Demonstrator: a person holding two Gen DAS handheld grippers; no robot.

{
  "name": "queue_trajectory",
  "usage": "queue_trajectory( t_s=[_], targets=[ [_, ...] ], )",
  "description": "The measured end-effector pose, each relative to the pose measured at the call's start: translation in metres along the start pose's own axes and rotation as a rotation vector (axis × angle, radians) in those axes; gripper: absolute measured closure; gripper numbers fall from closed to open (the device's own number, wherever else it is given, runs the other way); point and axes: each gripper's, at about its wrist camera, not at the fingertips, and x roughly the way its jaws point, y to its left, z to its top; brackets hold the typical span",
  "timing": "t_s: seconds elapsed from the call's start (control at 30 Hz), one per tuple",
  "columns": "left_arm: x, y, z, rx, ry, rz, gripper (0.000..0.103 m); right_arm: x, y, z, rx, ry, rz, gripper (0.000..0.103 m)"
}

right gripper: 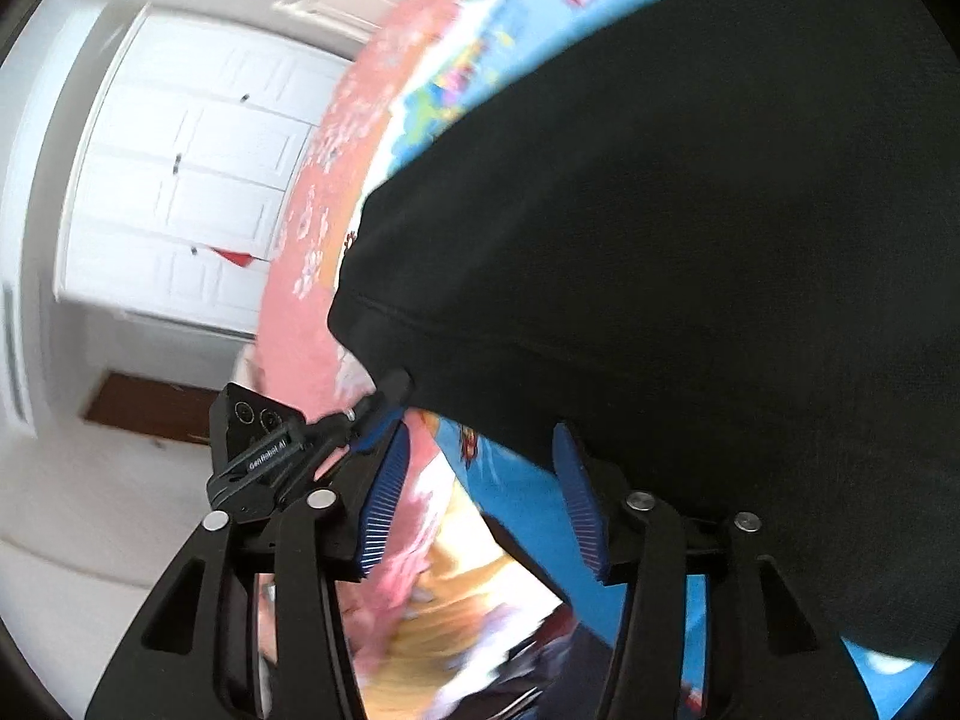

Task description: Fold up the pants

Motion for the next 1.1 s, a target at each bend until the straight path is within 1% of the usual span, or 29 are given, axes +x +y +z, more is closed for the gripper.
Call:
queue_trajectory(
  t_s=[0.03,0.07,0.1,0.13,0.17,0.2,0.23,0.27,0.3,0.33,0.4,0.47,0.5,0.57,0.6,0.63,0.67,0.7,0.73,0.8,0.83,0.87,0.9,0.93,0.97,1.0,1.03,1.07,1.1],
  targets=[
    [0.001,0.005,0.0,-0.01,0.002,-0.001,0.099,0.0,0.007,0.0,-0.058,-0.026,-0.071,0.04],
    [0.005,0.013,0.002,-0.042,0.008,-0.015,0.098,0.002,0.013,-0.001,-0.108,-0.049,-0.143,0.039],
    [0.007,0.02,0.002,-0.072,0.023,-0.038,0.097,0.005,0.017,-0.003,-0.163,-0.065,-0.212,0.039],
    [0.007,0.02,0.004,-0.076,0.025,-0.048,0.094,0.012,0.023,-0.007,-0.229,-0.064,-0.269,0.04],
    [0.002,0.021,0.006,-0.066,0.014,-0.054,0.094,0.015,0.029,-0.011,-0.284,-0.067,-0.309,0.04],
    [-0.006,0.02,0.008,-0.054,-0.006,-0.054,0.09,0.018,0.035,-0.014,-0.321,-0.066,-0.341,0.04],
    [-0.016,0.02,0.014,-0.046,-0.038,-0.051,0.086,0.022,0.04,-0.018,-0.374,-0.062,-0.393,0.039],
    [-0.024,0.021,0.017,-0.051,-0.061,-0.048,0.081,0.025,0.044,-0.021,-0.403,-0.063,-0.426,0.039],
    [-0.033,0.024,0.022,-0.058,-0.086,-0.046,0.078,0.029,0.048,-0.025,-0.437,-0.064,-0.464,0.037],
    [-0.042,0.026,0.028,-0.062,-0.112,-0.041,0.077,0.035,0.053,-0.027,-0.458,-0.062,-0.484,0.036],
    [-0.064,0.034,0.045,-0.069,-0.191,-0.007,0.077,0.04,0.056,-0.03,-0.49,-0.054,-0.501,0.029],
    [-0.079,0.044,0.06,-0.097,-0.255,0.028,0.077,0.04,0.053,-0.032,-0.495,-0.053,-0.499,0.028],
    [-0.084,0.05,0.069,-0.11,-0.276,0.029,0.077,0.04,0.052,-0.032,-0.499,-0.053,-0.501,0.027],
    [-0.084,0.056,0.087,-0.102,-0.282,0.039,0.079,0.04,0.05,-0.034,-0.506,-0.054,-0.499,0.024],
    [-0.08,0.057,0.096,-0.081,-0.262,0.04,0.089,0.04,0.05,-0.034,-0.507,-0.055,-0.496,0.022],
    [-0.077,0.055,0.103,-0.052,-0.261,0.068,0.098,0.043,0.051,-0.034,-0.51,-0.056,-0.494,0.02],
    [-0.077,0.054,0.108,-0.02,-0.284,0.139,0.098,0.043,0.053,-0.034,-0.514,-0.055,-0.495,0.02],
    [-0.076,0.055,0.11,-0.014,-0.288,0.149,0.098,0.043,0.053,-0.034,-0.523,-0.053,-0.5,0.018],
    [-0.074,0.056,0.109,-0.025,-0.291,0.138,0.098,0.042,0.054,-0.037,-0.528,-0.052,-0.503,0.016],
    [-0.075,0.057,0.104,-0.018,-0.305,0.159,0.091,0.044,0.054,-0.038,-0.538,-0.053,-0.504,0.014],
    [-0.076,0.056,0.101,-0.027,-0.311,0.157,0.088,0.044,0.054,-0.038,-0.539,-0.053,-0.504,0.013],
    [-0.077,0.053,0.097,-0.037,-0.323,0.159,0.082,0.044,0.055,-0.04,-0.541,-0.054,-0.504,0.013],
    [-0.092,0.049,0.091,-0.009,-0.366,0.201,0.07,0.045,0.055,-0.04,-0.545,-0.054,-0.507,0.013],
    [-0.095,0.04,0.089,0.026,-0.397,0.242,0.066,0.044,0.056,-0.041,-0.546,-0.055,-0.507,0.012],
    [-0.103,0.021,0.083,0.12,-0.469,0.324,0.065,0.045,0.056,-0.041,-0.545,-0.055,-0.507,0.012],
    [-0.101,0.001,0.081,0.21,-0.515,0.376,0.06,0.045,0.056,-0.041,-0.541,-0.056,-0.507,0.012],
    [-0.099,-0.015,0.079,0.298,-0.543,0.42,0.056,0.045,0.056,-0.042,-0.542,-0.057,-0.509,0.012],
    [-0.091,-0.037,0.075,0.44,-0.578,0.48,0.042,0.045,0.057,-0.043,-0.543,-0.058,-0.512,0.011],
    [-0.08,-0.055,0.071,0.575,-0.588,0.514,0.027,0.045,0.057,-0.043,-0.545,-0.058,-0.514,0.011]
  ],
)
